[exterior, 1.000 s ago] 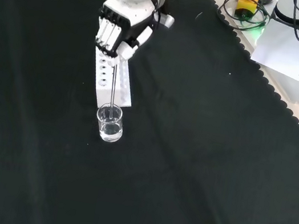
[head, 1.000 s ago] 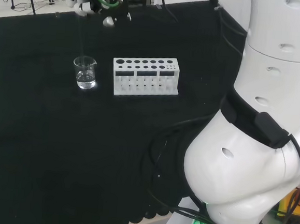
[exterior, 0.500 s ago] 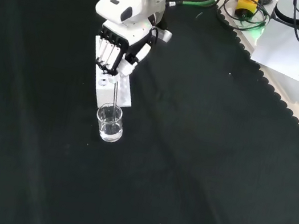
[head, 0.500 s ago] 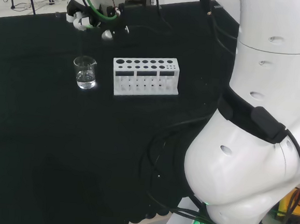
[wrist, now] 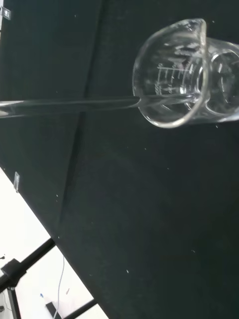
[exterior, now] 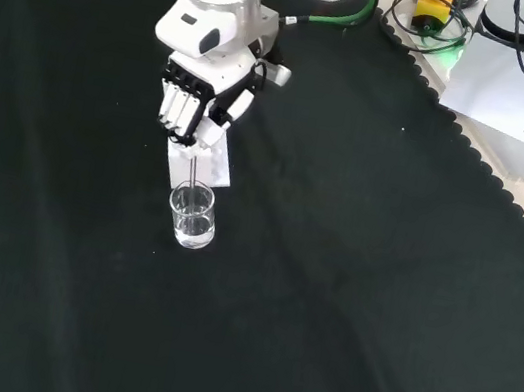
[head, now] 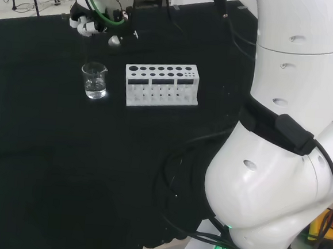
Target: Stir in the beaker to the left of the white test tube rack with the glass rod.
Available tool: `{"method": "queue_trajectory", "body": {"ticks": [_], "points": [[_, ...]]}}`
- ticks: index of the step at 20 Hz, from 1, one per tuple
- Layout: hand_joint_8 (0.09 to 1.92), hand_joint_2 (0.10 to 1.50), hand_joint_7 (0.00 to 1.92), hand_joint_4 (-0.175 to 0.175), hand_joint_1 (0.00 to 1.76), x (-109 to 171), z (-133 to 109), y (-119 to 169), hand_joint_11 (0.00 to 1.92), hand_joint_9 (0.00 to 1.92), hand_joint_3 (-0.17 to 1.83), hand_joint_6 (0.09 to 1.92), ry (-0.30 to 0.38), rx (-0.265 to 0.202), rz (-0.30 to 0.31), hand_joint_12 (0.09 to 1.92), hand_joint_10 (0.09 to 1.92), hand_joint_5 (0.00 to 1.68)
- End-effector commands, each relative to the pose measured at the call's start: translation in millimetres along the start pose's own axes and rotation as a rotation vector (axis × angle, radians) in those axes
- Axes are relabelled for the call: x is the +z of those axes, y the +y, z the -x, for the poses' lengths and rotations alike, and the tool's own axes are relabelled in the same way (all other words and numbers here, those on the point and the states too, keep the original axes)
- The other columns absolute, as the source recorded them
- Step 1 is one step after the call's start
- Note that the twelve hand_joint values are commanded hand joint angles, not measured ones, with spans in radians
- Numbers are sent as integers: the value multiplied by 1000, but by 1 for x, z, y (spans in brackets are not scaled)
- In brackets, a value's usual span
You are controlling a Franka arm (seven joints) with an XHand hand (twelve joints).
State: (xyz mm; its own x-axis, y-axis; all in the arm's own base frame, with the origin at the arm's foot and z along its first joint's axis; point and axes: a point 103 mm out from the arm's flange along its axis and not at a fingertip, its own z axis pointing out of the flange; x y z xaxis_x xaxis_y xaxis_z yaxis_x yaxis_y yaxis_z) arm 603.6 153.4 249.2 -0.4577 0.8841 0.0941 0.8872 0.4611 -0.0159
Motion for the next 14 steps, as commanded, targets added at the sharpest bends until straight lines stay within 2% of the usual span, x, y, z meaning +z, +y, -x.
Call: {"method": "queue_trajectory", "body": {"ticks": [1,5,14], "points": [[1424,1226,717,-175,1357,-1,21,-2,1497,812,0,931,11,31,-1,958,1636,716],[1424,1226,717,-175,1357,-2,23,-8,1497,812,0,931,9,38,-1,959,1636,716],[1425,1226,716,-175,1357,-8,0,-21,1498,812,0,931,-3,19,-1,960,1636,716]]}}
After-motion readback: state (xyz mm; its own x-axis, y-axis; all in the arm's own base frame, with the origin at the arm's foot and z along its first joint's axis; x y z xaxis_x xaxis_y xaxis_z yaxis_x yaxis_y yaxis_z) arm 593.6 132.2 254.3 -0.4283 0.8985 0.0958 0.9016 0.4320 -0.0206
